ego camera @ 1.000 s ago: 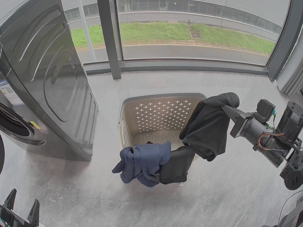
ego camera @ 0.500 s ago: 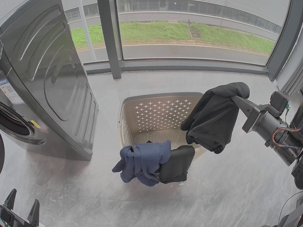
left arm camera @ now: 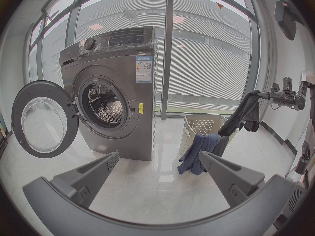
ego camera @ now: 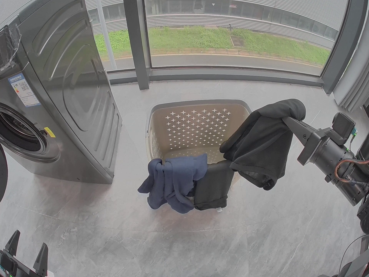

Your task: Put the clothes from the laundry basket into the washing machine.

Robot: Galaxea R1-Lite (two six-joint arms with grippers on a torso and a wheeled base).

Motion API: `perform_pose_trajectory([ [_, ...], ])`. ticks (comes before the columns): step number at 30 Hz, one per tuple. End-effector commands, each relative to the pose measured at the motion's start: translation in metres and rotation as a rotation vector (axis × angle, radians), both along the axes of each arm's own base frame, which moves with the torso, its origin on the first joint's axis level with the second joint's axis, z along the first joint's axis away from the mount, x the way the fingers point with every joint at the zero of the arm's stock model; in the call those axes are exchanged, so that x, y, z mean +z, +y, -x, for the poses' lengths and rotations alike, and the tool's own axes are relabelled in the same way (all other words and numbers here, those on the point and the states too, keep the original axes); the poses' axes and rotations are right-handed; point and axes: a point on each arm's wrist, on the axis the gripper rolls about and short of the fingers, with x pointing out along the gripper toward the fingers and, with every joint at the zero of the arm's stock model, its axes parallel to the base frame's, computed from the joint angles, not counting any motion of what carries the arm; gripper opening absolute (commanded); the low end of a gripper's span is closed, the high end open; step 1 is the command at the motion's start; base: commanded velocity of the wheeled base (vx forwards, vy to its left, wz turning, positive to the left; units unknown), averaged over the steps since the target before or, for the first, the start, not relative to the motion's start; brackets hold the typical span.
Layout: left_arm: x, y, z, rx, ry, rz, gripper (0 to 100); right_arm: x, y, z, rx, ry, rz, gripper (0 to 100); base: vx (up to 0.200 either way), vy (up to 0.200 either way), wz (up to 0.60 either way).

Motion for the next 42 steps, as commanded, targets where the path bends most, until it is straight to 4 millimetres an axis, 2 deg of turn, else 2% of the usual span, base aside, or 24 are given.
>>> perform_pose_trajectory([
  [1, -0.0041, 0.0, -0.0006, 0.001, 0.008, 0.0, 100, -0.0003, 0.0022, 0.002, 0.014, 0.0, -0.002, 0, 0.0, 0.2, 0.0],
  [26, -0.0042, 0.0, -0.0005, 0.001, 0.007, 0.002, 100, 0.0002, 0.0078, 0.0031, 0.034, 0.0, -0.005, 0, 0.0, 0.2, 0.0],
  [42, -0.0042, 0.0, -0.0005, 0.001, 0.007, 0.002, 100, 0.0005, 0.0088, -0.0001, -0.028, 0.008, -0.001, 0, 0.0, 0.2, 0.0],
])
